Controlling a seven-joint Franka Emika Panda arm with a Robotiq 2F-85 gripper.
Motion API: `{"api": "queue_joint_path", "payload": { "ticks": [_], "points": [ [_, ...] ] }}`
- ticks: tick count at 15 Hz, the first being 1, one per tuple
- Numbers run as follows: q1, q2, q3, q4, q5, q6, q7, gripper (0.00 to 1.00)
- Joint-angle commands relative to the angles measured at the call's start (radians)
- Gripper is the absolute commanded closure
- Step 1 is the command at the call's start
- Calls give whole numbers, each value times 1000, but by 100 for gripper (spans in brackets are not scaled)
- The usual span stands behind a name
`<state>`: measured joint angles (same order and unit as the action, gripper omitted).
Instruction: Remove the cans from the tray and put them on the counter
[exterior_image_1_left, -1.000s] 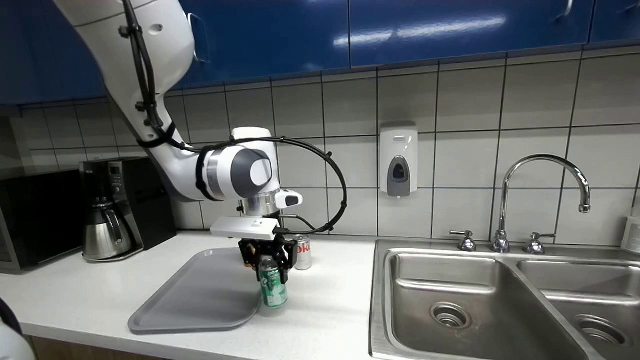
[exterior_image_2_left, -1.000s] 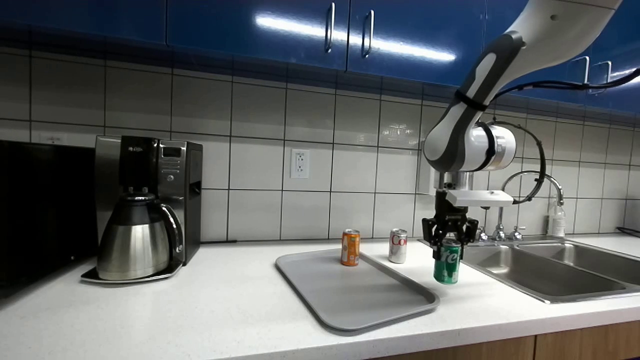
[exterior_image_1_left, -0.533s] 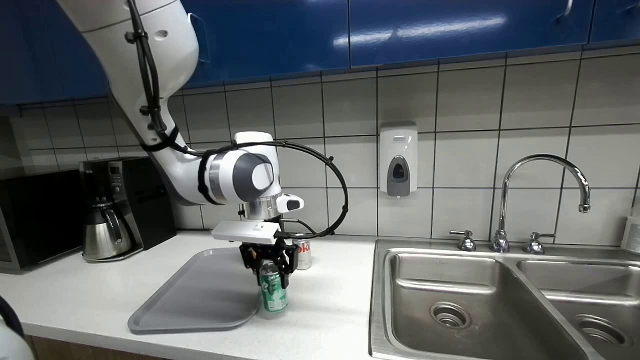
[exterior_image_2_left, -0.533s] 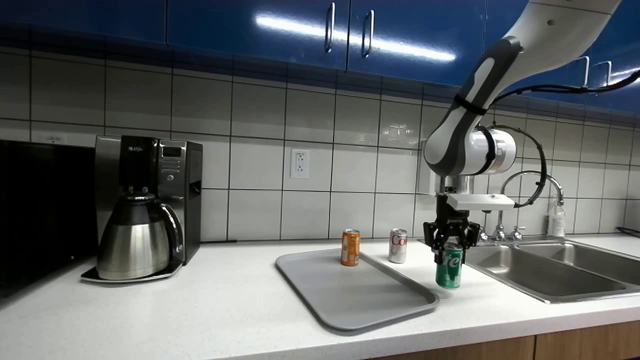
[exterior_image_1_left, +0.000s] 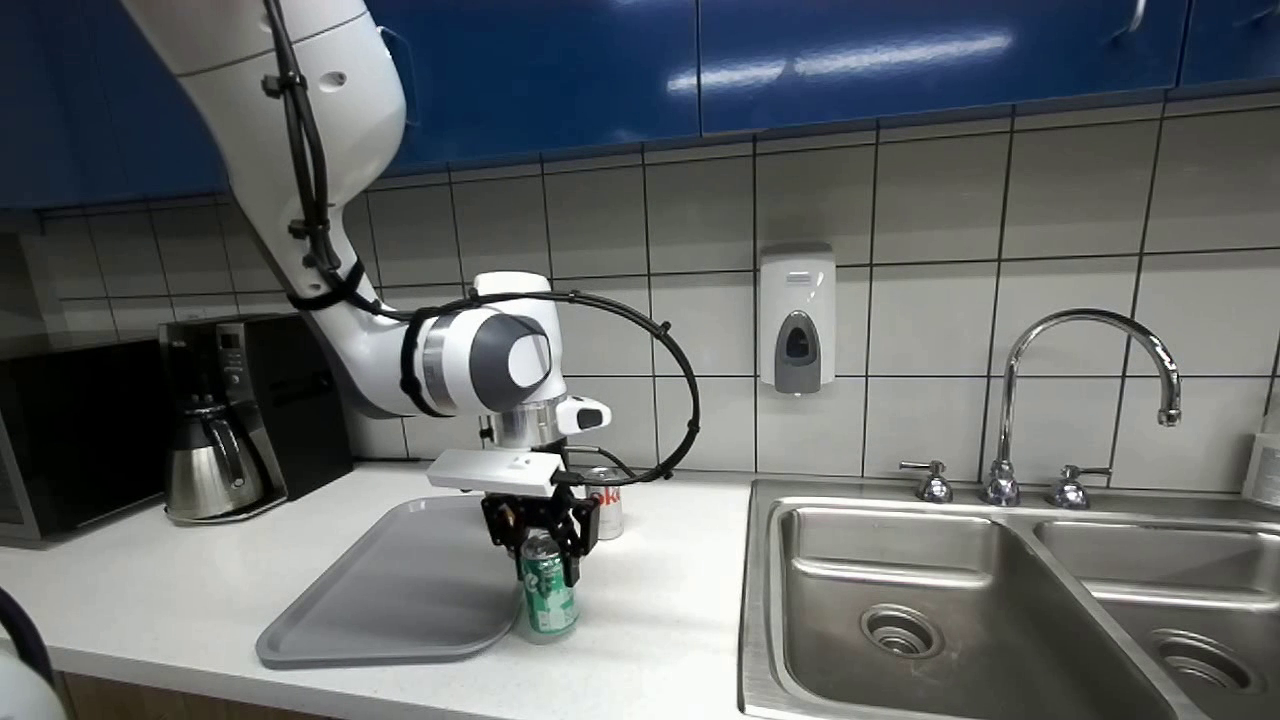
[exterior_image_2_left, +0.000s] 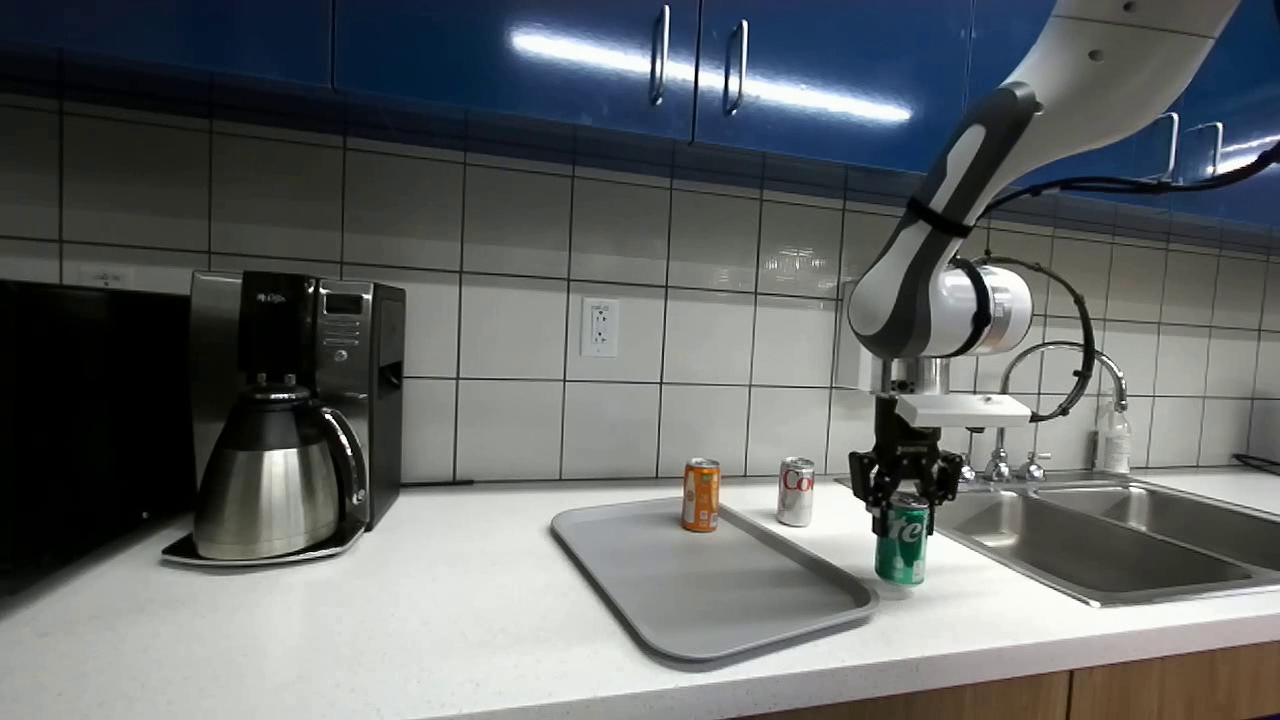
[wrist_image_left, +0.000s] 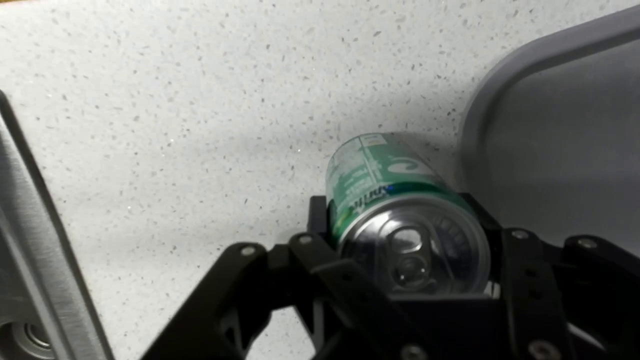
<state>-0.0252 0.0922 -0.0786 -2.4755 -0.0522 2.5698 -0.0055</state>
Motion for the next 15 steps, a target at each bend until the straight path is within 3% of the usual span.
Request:
{"api": "queue_joint_path", "payload": {
  "ticks": [1,3,4,6,8,15],
  "points": [
    [-15,6,3,22,-11,-10,-15,62],
    [-16,10,3,24,-9,-12,-17,62],
    [-17,12,4,25,1,-12,-19,13],
    [-17,13,4,26,-1,-12,-18,4],
    [-17,9,4,27,-3,-9,-14,0],
    [-9,-41,5,2,-21,21,7,0]
  ]
}}
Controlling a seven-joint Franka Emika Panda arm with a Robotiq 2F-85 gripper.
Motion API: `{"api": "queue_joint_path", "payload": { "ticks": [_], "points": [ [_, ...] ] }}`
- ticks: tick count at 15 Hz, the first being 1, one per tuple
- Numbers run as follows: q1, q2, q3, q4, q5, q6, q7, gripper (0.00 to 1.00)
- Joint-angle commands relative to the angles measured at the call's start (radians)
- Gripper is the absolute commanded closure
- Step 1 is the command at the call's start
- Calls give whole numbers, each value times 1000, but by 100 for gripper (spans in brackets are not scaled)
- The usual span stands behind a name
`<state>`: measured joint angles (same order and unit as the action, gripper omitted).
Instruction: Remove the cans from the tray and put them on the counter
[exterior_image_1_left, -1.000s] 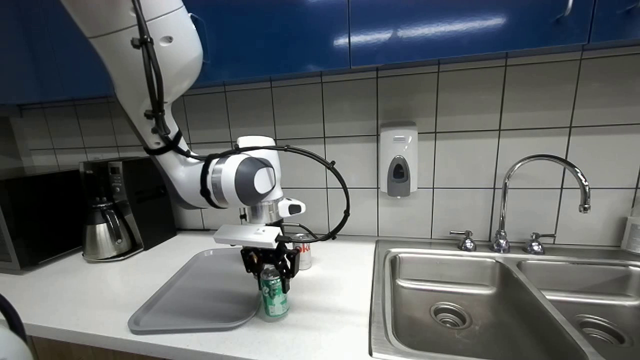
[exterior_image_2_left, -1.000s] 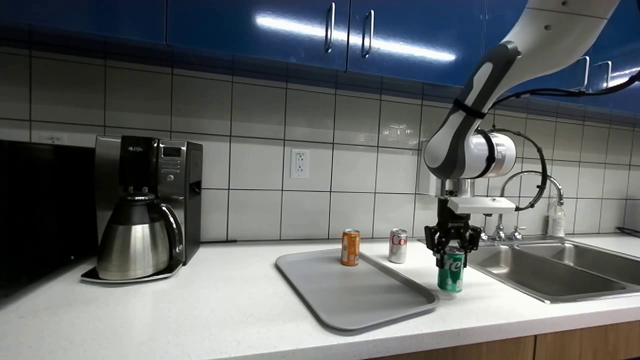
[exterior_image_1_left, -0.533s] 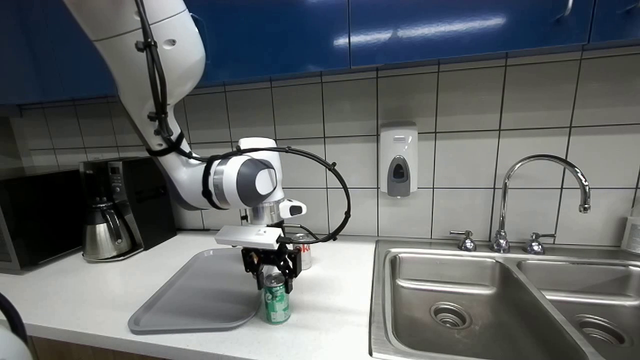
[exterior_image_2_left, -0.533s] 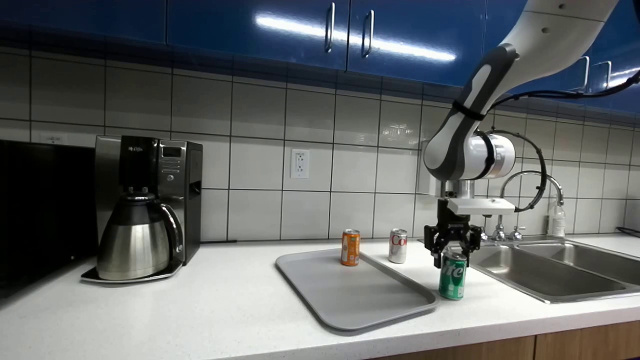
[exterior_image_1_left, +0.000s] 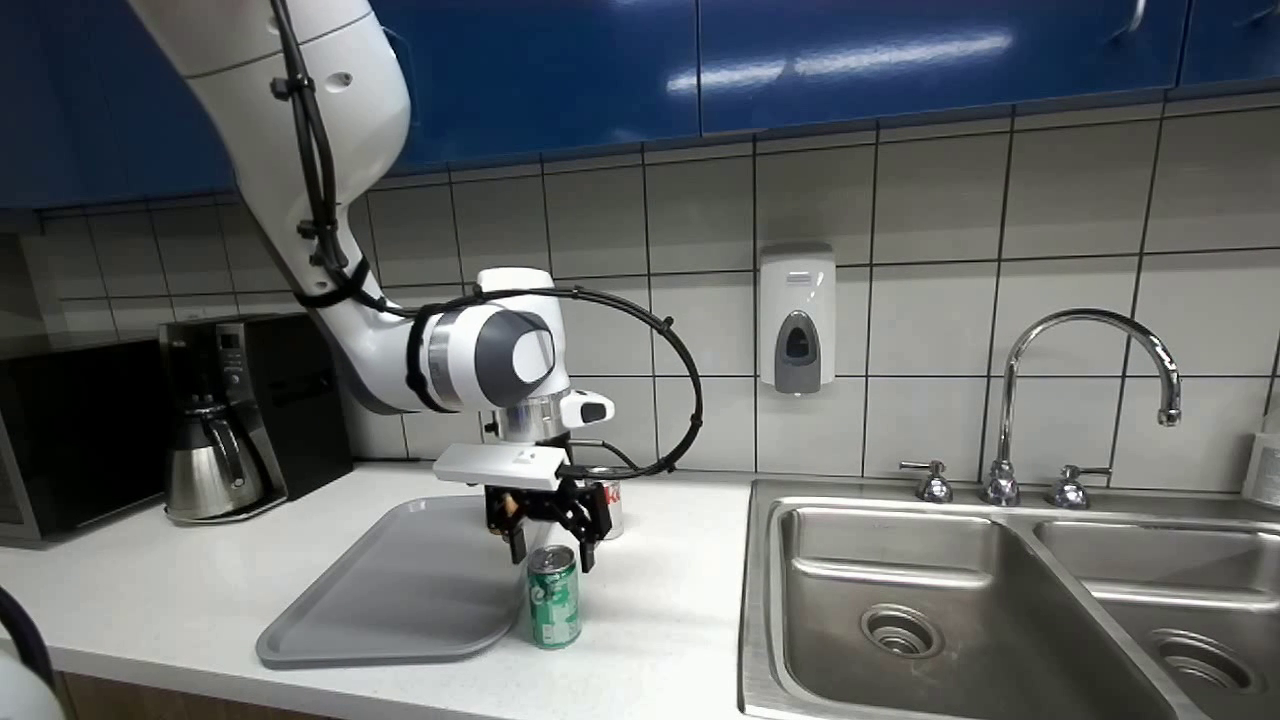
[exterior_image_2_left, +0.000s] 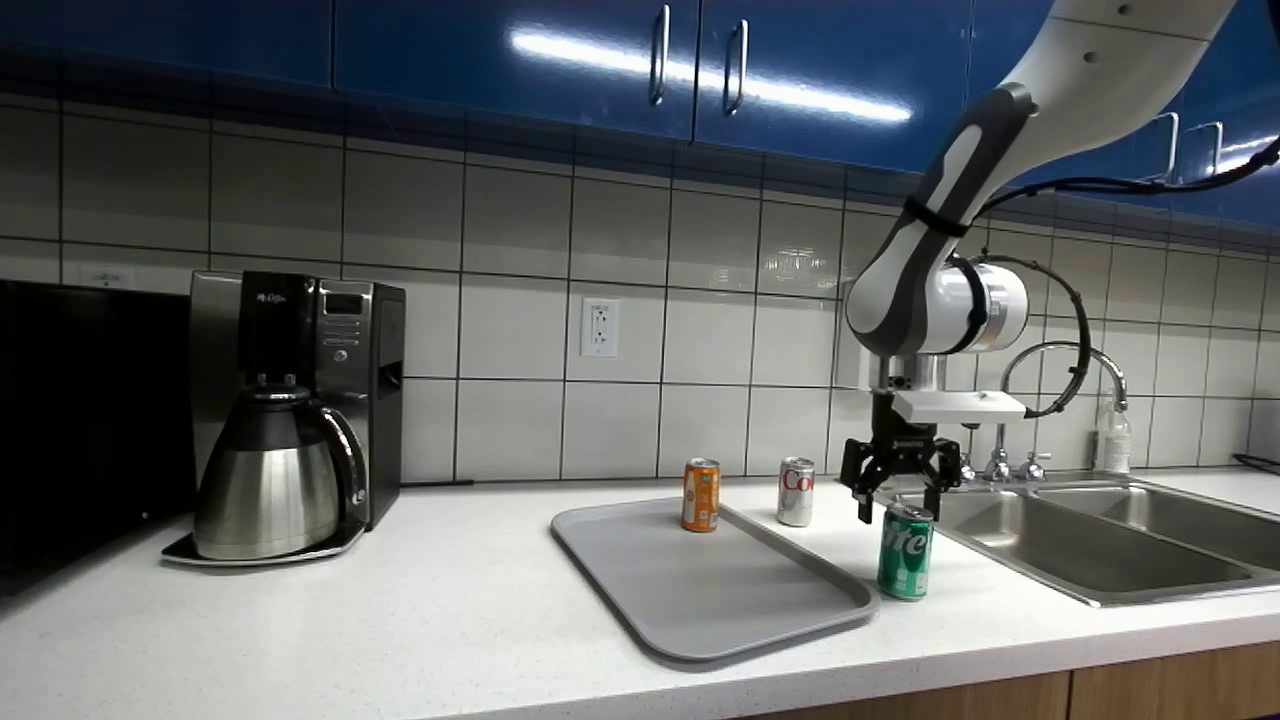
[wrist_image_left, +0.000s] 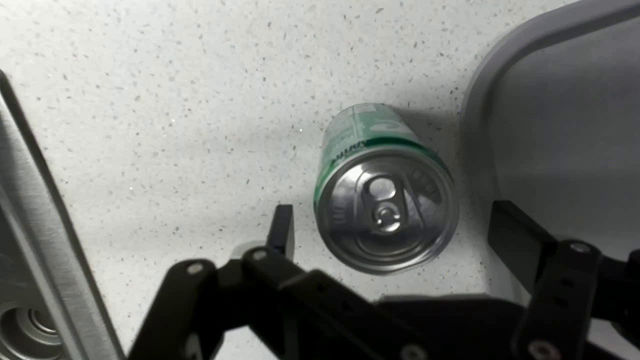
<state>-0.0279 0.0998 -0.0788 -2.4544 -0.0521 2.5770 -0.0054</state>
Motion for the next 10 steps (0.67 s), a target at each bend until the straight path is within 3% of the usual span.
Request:
{"api": "queue_joint_path", "payload": {
  "ticks": [1,10],
  "points": [
    [-6,-57,6,-22,-23,22,9,0],
    [11,-131,26,-48,-69,69,37,0]
  ]
}}
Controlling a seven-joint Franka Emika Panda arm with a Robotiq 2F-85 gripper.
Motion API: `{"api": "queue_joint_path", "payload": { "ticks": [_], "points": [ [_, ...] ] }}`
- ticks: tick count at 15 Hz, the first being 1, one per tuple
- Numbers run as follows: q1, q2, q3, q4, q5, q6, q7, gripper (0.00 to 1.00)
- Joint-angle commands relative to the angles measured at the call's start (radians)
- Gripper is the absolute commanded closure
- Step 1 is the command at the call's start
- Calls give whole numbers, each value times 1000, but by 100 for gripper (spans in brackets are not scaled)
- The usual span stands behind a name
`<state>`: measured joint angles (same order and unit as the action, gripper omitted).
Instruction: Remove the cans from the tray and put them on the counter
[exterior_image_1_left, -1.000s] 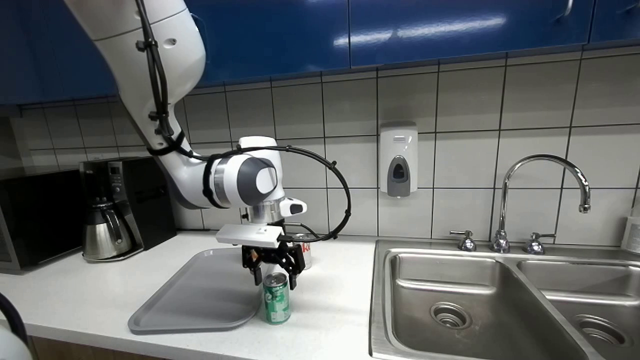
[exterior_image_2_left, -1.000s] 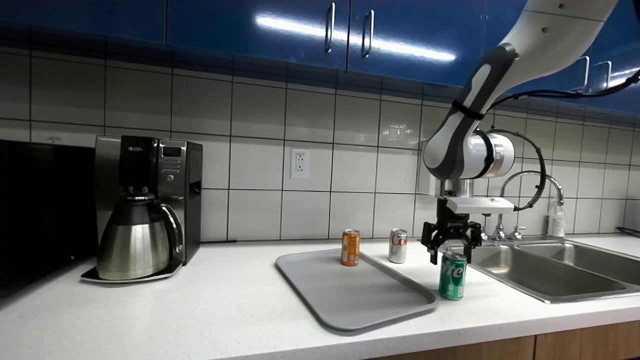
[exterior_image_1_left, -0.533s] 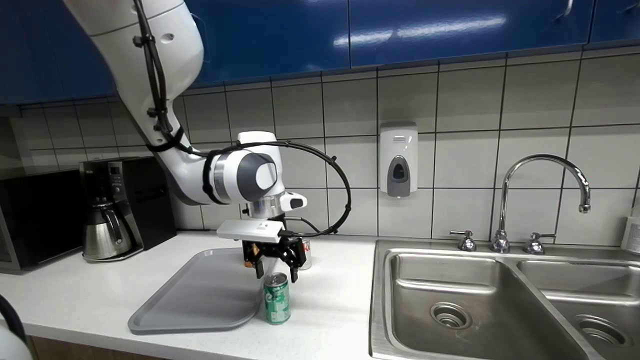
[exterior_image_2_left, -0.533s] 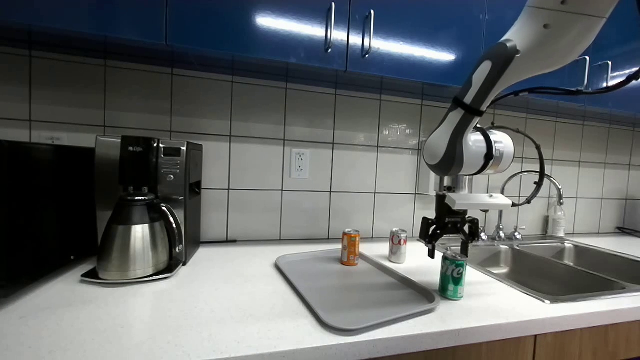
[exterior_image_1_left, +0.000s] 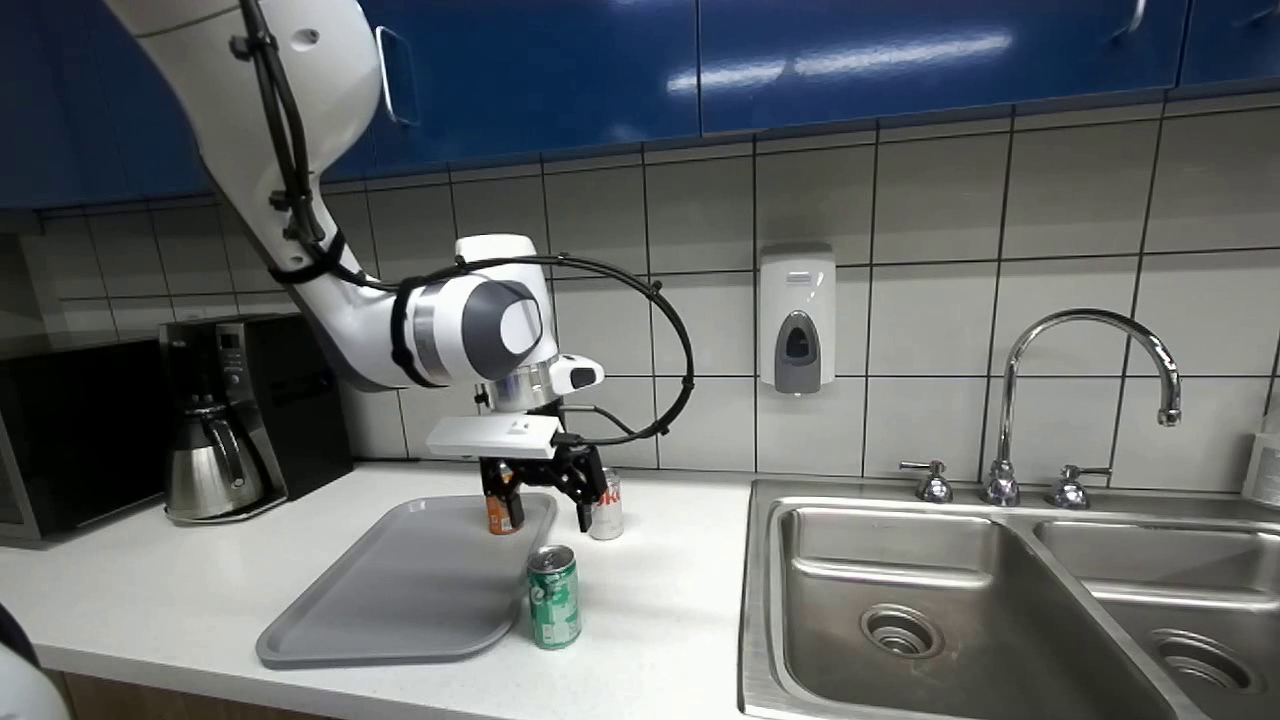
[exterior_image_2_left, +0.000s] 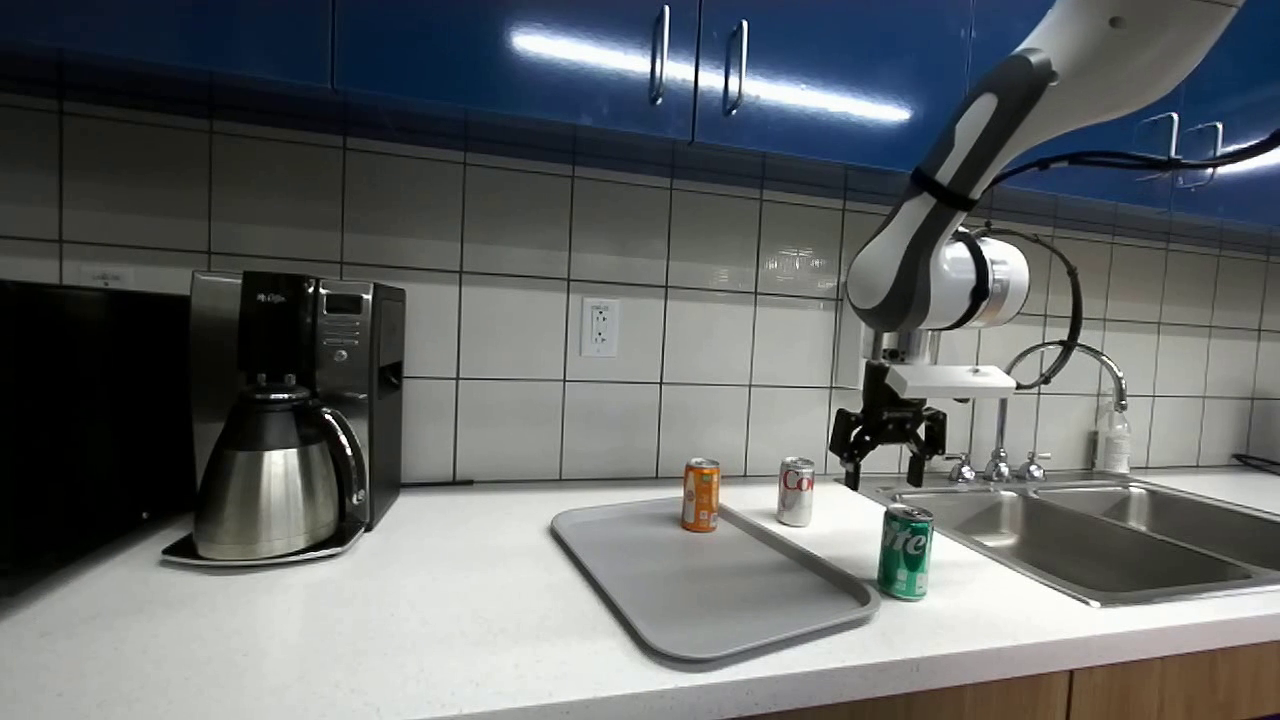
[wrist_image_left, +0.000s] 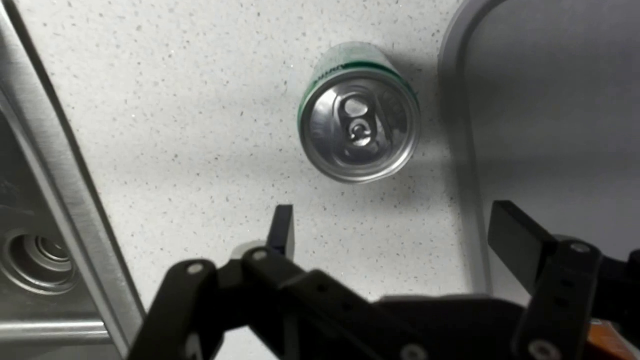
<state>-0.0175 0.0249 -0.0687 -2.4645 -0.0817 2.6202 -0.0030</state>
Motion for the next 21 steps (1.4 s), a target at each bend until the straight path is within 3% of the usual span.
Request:
{"api": "queue_joint_path", "payload": {
  "ticks": [1,9,21],
  "points": [
    [3,-64,21,-42,-40,34,34,0],
    [29,-102,68,-64,-38,87,38,0],
    [86,-23,134,7,-39,72,70,0]
  ]
}}
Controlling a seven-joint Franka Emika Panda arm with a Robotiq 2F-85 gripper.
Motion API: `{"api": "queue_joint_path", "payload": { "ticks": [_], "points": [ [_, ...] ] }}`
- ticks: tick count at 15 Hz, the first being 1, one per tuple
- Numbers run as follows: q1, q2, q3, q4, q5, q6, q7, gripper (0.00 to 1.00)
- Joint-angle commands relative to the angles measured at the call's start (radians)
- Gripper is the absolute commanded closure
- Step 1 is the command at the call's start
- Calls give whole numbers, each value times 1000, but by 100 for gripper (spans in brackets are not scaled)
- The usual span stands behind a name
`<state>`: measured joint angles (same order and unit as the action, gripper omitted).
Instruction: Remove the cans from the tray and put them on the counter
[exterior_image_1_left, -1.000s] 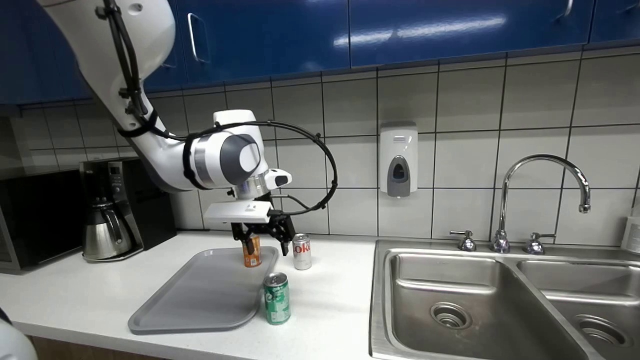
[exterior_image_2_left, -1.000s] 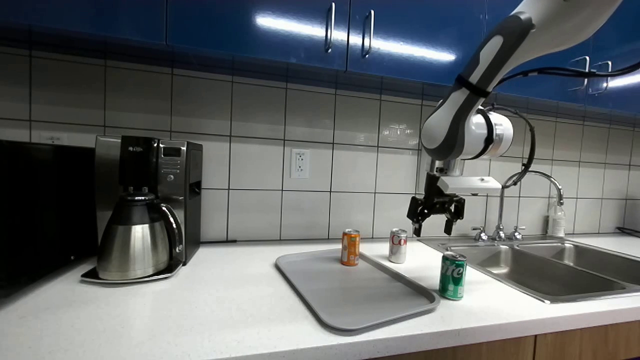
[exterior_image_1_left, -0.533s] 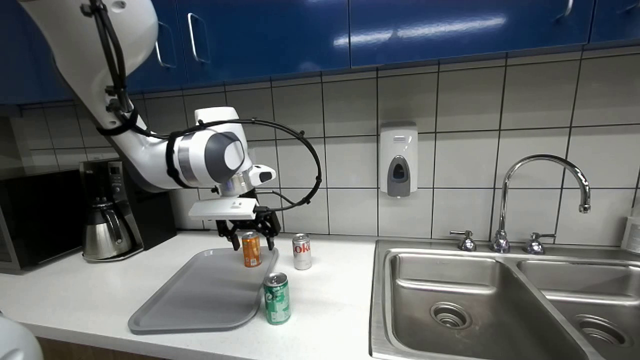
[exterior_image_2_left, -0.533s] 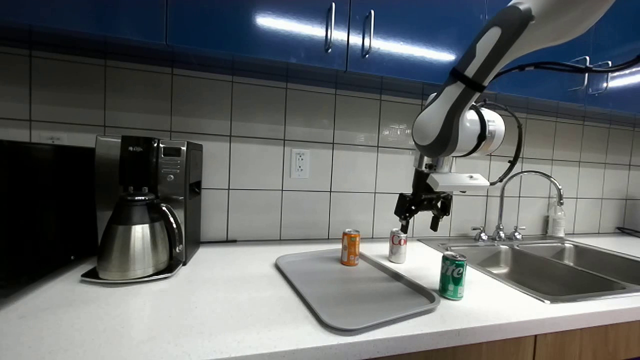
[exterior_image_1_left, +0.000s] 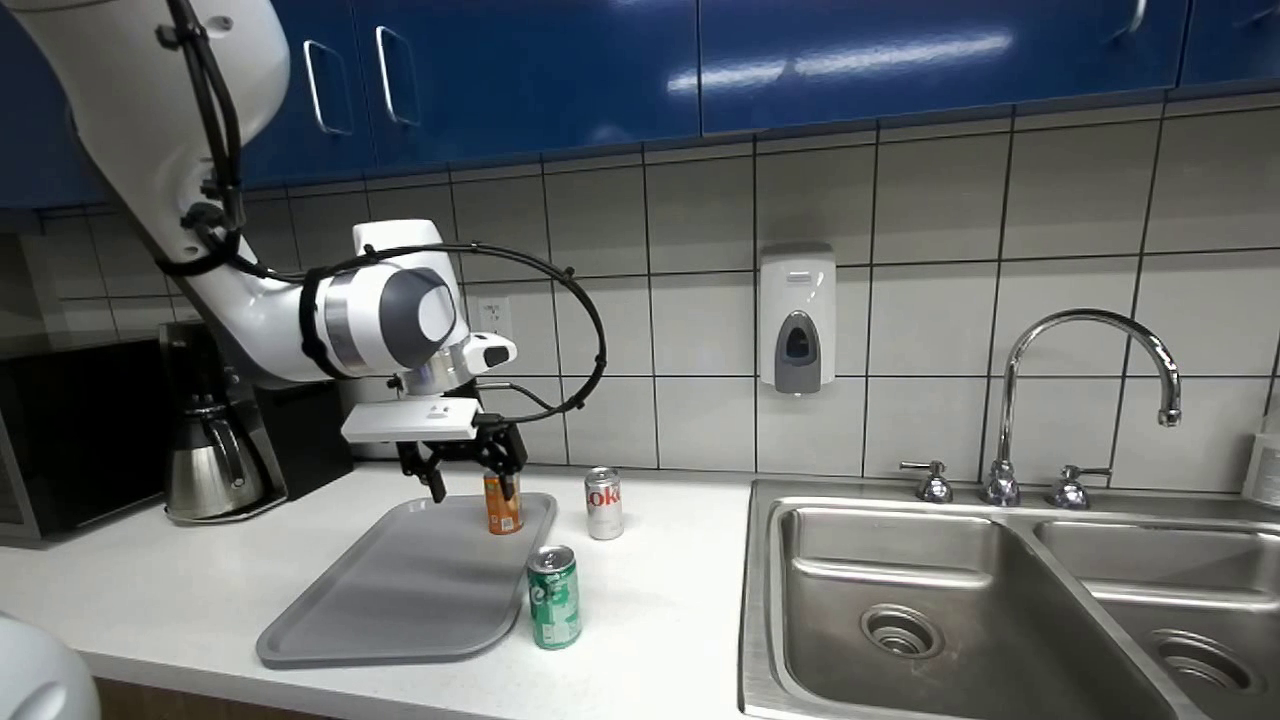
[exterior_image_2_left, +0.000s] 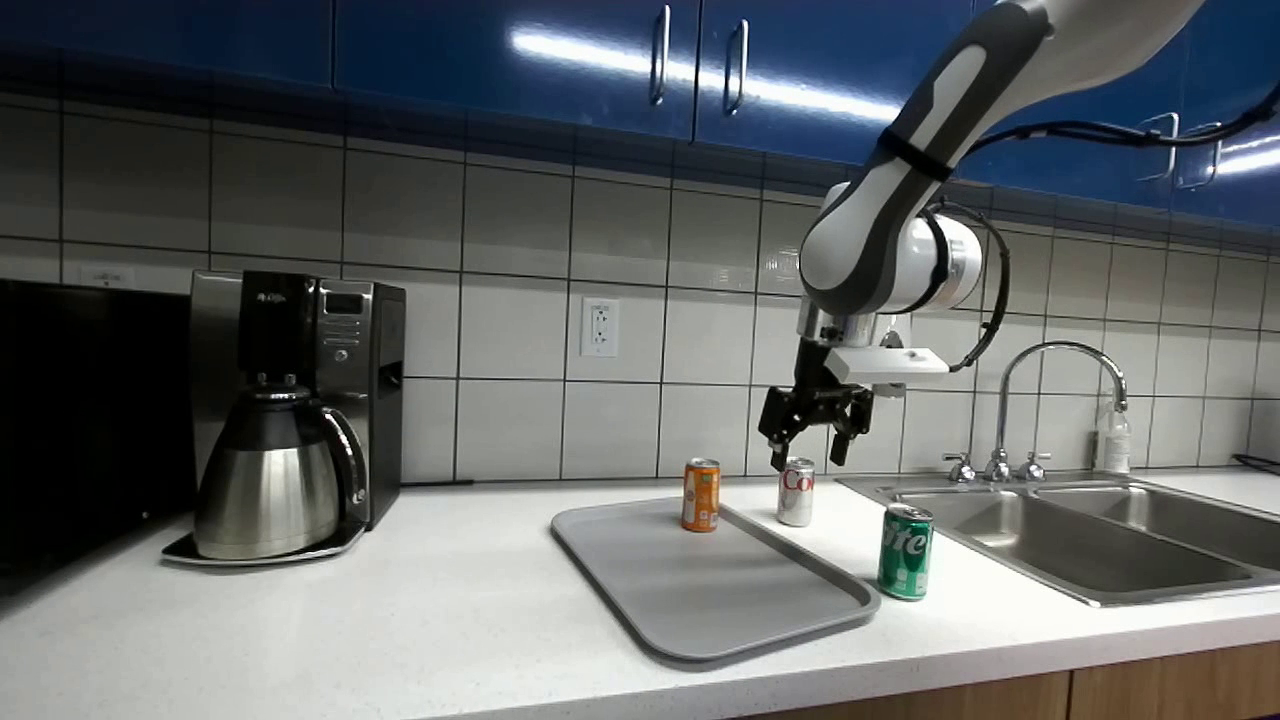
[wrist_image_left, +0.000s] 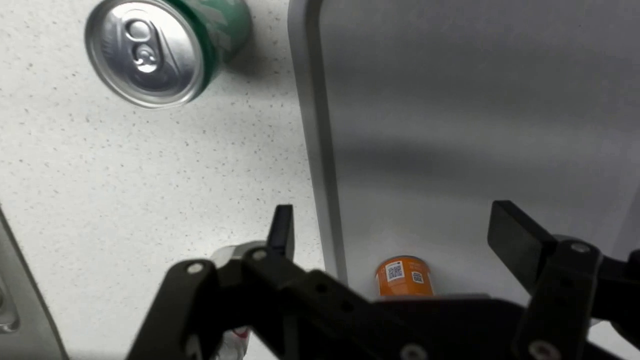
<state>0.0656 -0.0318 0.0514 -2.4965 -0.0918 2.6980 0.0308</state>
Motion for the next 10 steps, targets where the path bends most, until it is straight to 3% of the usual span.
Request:
{"api": "queue_joint_path", "payload": {
  "ticks": [1,10],
  "points": [
    [5,44,16,49,-27,-9,32,0],
    [34,209,17,221,-11,-47,-10,0]
  ]
}}
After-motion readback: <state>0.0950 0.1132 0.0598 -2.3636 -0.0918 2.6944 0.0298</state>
